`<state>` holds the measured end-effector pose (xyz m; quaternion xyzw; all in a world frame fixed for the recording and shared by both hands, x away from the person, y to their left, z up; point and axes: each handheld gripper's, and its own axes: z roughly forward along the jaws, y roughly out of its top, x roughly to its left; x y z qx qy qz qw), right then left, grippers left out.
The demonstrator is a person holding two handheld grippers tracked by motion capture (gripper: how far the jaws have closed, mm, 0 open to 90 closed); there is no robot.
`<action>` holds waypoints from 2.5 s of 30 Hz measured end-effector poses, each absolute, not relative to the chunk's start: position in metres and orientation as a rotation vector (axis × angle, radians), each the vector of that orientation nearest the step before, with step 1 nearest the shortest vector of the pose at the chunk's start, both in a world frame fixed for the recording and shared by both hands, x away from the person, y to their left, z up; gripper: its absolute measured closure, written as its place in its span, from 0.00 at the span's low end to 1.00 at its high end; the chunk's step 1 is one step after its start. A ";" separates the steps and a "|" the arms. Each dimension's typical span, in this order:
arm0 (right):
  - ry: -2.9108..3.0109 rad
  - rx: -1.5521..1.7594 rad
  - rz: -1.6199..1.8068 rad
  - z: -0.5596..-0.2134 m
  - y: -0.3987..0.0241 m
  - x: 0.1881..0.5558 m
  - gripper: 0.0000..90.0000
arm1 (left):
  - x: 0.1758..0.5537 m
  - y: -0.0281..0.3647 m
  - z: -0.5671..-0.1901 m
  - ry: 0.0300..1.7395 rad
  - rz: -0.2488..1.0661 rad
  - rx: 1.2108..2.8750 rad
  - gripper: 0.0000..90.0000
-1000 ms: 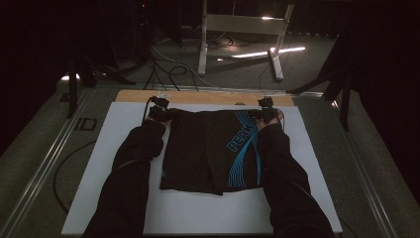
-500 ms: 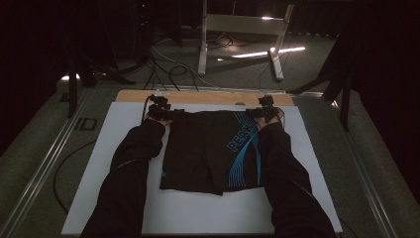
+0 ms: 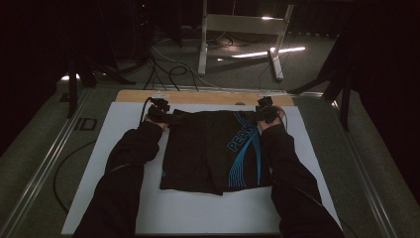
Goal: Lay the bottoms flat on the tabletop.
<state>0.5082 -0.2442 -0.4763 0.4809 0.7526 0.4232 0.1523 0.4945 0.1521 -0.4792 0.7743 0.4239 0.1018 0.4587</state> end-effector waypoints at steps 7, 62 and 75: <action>2.170 1.243 1.257 -0.465 -0.235 0.485 0.11 | 0.479 0.152 -0.467 0.931 0.201 1.925 0.00; 2.466 0.862 1.406 -0.476 -0.220 0.334 0.11 | 0.332 0.185 -0.484 0.714 0.040 1.970 0.00; 2.475 0.839 1.325 -0.483 -0.232 0.300 0.11 | 0.289 0.205 -0.492 0.720 0.060 2.014 0.00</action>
